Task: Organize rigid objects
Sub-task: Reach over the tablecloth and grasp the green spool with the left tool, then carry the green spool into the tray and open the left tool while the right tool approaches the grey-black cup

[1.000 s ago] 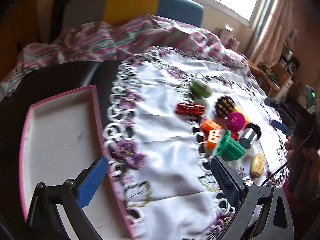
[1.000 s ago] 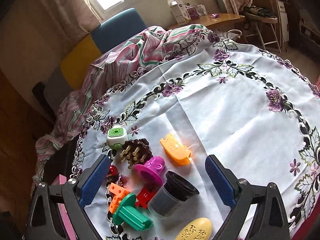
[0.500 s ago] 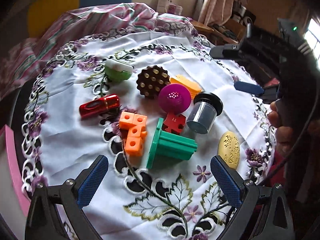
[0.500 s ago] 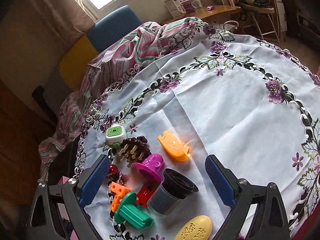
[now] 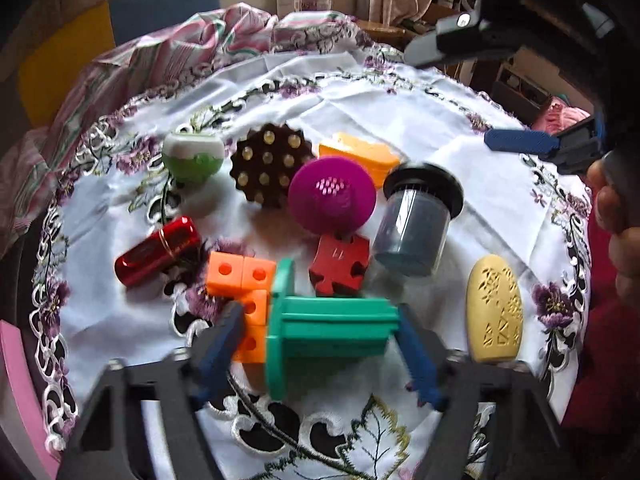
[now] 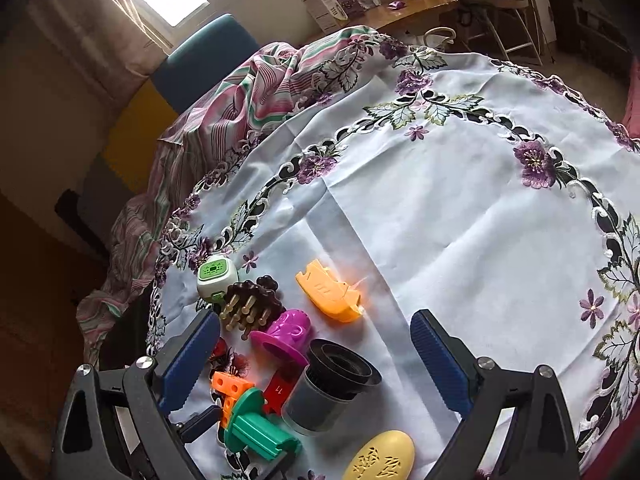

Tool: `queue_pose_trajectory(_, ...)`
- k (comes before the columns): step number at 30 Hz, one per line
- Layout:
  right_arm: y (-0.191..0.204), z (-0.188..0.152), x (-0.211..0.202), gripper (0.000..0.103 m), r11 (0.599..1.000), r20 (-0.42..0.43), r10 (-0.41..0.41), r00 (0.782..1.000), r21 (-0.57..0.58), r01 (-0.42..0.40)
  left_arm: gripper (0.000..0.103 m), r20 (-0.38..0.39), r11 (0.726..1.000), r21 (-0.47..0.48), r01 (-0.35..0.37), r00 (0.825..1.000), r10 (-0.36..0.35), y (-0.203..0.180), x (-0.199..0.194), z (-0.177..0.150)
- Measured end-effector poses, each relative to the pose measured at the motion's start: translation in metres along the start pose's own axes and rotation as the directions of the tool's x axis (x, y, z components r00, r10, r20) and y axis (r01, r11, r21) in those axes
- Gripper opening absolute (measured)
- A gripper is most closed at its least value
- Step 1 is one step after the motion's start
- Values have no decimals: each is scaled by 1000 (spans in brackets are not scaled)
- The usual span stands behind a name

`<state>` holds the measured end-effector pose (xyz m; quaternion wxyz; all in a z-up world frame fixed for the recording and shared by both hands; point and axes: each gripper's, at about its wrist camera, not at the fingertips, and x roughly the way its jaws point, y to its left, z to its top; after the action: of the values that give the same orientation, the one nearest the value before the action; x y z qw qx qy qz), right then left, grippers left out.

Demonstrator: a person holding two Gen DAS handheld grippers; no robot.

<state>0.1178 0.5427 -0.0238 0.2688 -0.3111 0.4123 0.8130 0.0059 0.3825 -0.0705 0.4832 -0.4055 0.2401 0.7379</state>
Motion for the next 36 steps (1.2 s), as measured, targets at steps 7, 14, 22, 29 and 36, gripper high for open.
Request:
queue_pose_trajectory(7, 3, -1, 3, 98, 999, -7, -25, 1000, -30, 25, 60, 62, 993, -105, 49, 997, -42, 16, -31, -15)
queue_pose_trajectory(14, 6, -7, 17, 98, 997, -83, -54, 995, -65, 49, 60, 136, 969, -242, 46, 991, -13, 43, -76, -43)
queue_pose_trajectory(22, 27, -25, 37, 98, 973, -175, -115, 978, -217, 75, 60, 158, 949, -315, 21, 987, 31, 63, -109, -77)
queue_pose_trajectory(29, 41, -36, 43, 97, 940, -201, -165, 966, -329, 92, 60, 181, 912, -410, -2, 980, 84, 101, -146, -103)
queue_pose_trajectory(36, 53, -53, 55, 76, 867, -193, -299, 934, -464, 182, 60, 141, 829, -548, -112, 964, 223, 178, -176, -140)
